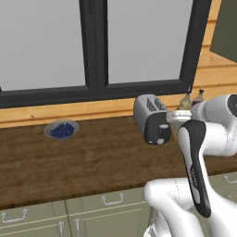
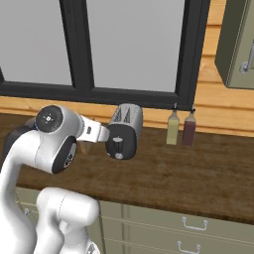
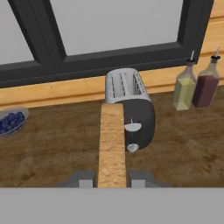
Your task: Start the toaster. Once the lever pops up, take the bread to the plate on the dining counter.
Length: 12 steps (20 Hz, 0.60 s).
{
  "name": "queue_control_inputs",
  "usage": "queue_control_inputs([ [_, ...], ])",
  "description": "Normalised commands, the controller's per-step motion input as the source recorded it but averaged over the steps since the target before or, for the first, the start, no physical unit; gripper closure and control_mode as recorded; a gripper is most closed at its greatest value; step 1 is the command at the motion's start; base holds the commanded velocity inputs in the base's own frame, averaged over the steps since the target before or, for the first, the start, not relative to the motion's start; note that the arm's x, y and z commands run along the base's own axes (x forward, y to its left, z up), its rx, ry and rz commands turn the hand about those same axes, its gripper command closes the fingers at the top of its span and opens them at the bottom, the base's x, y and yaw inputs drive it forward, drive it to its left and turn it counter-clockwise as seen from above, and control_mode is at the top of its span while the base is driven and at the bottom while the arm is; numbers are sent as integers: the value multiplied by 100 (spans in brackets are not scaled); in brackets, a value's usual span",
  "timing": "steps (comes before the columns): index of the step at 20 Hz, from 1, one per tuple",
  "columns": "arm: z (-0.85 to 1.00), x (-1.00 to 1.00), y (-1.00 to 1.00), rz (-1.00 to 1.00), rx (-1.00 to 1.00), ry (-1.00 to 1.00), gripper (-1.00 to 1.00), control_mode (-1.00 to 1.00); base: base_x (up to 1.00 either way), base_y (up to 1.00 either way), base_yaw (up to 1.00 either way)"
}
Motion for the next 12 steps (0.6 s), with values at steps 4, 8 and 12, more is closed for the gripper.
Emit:
queue_control_inputs([
  [4,0,0,0,0,0,0,100,100,0,0,0],
  [8,0,0,0,0,0,0,100,100,-49,0,2],
  [12,0,0,0,0,0,0,100,100,-58,0,24],
])
